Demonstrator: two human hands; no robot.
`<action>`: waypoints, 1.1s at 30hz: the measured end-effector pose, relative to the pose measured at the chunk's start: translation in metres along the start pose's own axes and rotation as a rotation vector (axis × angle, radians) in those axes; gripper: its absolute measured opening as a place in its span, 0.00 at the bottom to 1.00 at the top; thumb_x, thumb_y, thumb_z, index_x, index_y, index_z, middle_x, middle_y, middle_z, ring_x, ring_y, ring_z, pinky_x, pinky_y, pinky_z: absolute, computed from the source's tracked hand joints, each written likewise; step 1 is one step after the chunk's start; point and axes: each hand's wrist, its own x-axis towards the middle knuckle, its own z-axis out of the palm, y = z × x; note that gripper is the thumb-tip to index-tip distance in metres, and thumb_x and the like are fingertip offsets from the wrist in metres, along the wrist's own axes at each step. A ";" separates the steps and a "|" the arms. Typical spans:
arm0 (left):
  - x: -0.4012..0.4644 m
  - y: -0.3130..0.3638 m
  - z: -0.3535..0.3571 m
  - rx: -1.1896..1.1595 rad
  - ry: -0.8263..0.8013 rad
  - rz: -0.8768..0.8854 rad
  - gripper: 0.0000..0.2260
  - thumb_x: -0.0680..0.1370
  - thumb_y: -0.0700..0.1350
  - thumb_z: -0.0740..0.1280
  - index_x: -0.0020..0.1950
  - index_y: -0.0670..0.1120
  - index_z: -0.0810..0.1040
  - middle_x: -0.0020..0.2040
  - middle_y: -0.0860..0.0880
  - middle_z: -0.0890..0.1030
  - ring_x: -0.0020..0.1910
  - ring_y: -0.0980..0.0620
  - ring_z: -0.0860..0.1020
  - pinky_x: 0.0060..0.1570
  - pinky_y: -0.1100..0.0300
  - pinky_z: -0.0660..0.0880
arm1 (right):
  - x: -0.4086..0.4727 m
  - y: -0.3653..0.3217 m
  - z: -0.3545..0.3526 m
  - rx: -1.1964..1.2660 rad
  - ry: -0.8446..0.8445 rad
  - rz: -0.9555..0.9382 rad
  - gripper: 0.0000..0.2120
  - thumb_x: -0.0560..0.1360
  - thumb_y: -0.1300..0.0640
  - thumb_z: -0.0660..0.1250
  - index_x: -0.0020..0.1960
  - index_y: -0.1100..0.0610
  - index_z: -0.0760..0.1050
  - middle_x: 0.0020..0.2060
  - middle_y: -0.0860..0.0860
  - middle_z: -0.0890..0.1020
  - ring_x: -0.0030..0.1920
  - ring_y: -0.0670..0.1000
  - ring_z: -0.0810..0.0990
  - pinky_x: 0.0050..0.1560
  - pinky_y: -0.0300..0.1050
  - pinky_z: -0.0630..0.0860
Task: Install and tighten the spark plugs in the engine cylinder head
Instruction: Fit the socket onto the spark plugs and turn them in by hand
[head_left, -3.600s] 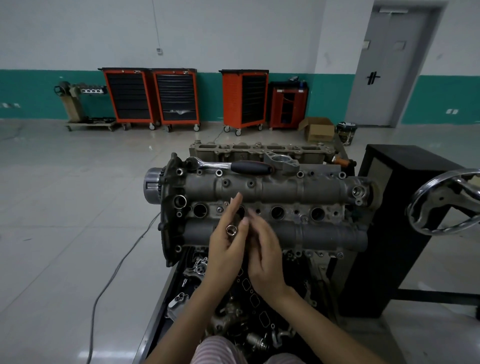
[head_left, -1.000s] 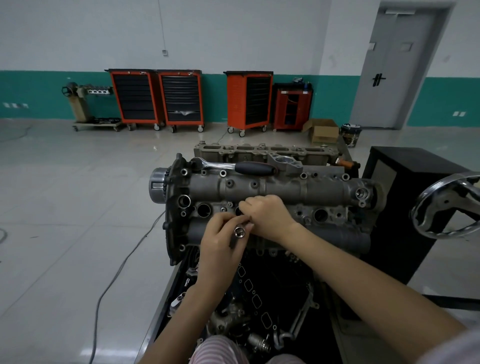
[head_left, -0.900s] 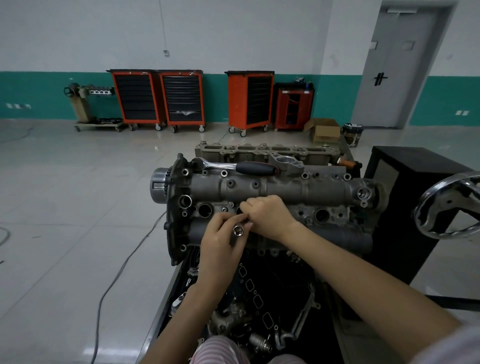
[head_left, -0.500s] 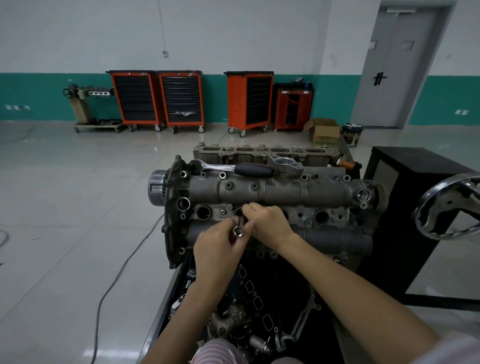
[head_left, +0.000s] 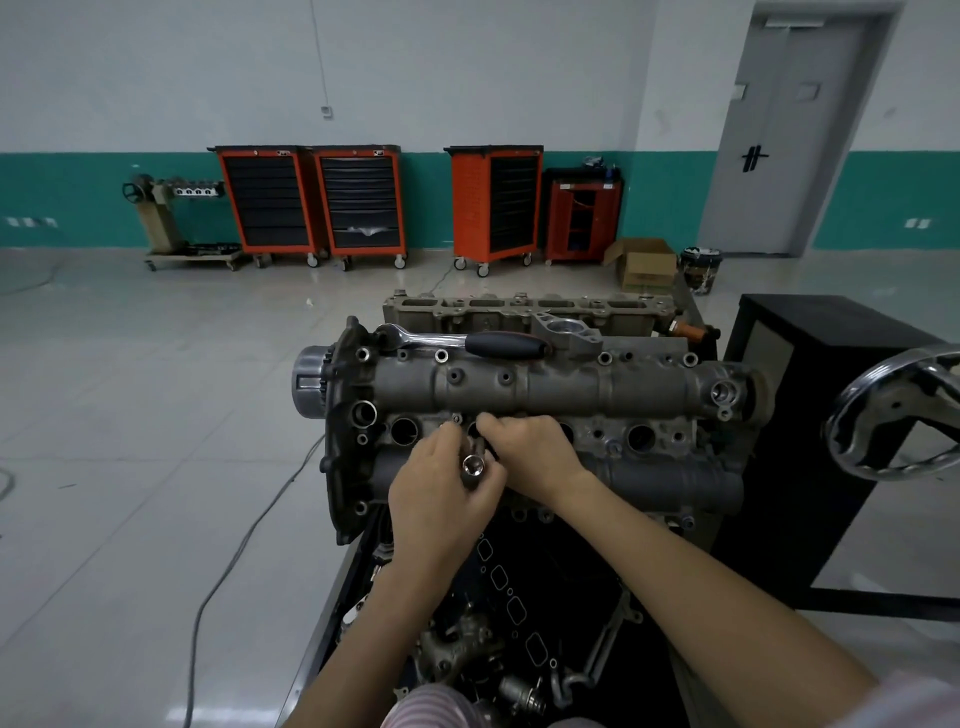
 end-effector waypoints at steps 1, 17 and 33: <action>0.000 0.000 0.000 0.018 -0.004 -0.016 0.13 0.72 0.56 0.62 0.35 0.50 0.63 0.29 0.55 0.68 0.30 0.57 0.67 0.27 0.65 0.59 | 0.000 0.000 0.000 -0.016 -0.003 -0.012 0.14 0.52 0.59 0.79 0.31 0.58 0.74 0.20 0.52 0.76 0.19 0.53 0.75 0.18 0.35 0.66; 0.000 0.000 -0.001 0.017 -0.053 -0.081 0.15 0.71 0.56 0.62 0.33 0.55 0.57 0.28 0.55 0.69 0.28 0.60 0.68 0.26 0.65 0.56 | -0.002 -0.001 -0.005 0.044 -0.026 0.000 0.07 0.62 0.55 0.66 0.31 0.59 0.74 0.21 0.52 0.76 0.20 0.54 0.75 0.19 0.36 0.65; 0.000 -0.001 -0.003 0.054 -0.086 -0.118 0.16 0.73 0.54 0.65 0.33 0.54 0.59 0.26 0.55 0.70 0.28 0.58 0.71 0.26 0.64 0.56 | -0.002 -0.001 -0.003 0.020 -0.048 0.020 0.09 0.57 0.57 0.72 0.32 0.59 0.73 0.21 0.52 0.76 0.20 0.53 0.75 0.19 0.35 0.65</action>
